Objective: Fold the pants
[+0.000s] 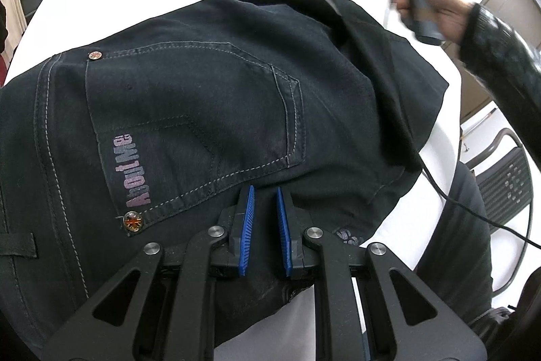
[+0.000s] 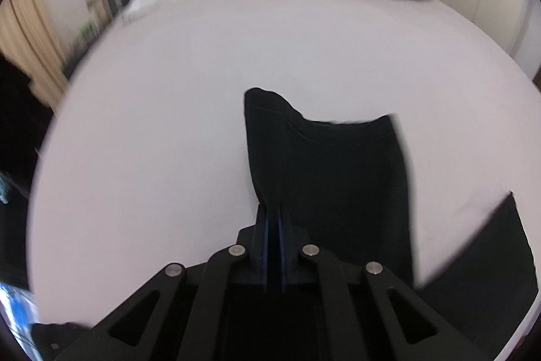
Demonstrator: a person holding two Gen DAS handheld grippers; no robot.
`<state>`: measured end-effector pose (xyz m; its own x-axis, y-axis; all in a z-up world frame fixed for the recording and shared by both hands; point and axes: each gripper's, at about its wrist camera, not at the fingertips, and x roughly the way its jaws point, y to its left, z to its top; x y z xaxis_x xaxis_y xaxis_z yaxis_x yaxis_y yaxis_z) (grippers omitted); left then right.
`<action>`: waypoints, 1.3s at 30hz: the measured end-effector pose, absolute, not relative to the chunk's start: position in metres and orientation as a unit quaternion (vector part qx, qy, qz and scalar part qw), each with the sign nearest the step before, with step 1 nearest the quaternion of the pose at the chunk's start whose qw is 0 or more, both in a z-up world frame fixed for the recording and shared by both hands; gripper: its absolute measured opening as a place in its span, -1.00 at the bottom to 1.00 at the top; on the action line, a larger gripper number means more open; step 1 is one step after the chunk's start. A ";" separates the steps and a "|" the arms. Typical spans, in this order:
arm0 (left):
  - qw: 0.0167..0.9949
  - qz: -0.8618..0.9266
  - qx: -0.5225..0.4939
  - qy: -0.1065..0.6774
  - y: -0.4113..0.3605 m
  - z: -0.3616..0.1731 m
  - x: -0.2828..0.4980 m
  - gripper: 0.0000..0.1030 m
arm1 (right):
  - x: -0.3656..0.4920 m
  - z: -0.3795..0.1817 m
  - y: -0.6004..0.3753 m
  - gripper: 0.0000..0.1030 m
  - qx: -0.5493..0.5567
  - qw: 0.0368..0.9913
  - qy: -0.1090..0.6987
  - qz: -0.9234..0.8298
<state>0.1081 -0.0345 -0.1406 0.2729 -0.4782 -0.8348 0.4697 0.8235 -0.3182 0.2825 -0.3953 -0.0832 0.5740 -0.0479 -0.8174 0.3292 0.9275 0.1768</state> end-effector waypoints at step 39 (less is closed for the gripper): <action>0.801 -0.251 0.016 0.543 -0.073 -0.137 0.104 -0.73 | 0.000 -0.171 -0.645 -0.91 0.587 0.756 0.213 -0.197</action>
<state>0.1037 -0.0728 -0.1371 0.2836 -0.3845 -0.8785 0.4192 0.8736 -0.2470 -0.0003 -0.6448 -0.1711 0.8313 -0.0481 -0.5538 0.5484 0.2334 0.8030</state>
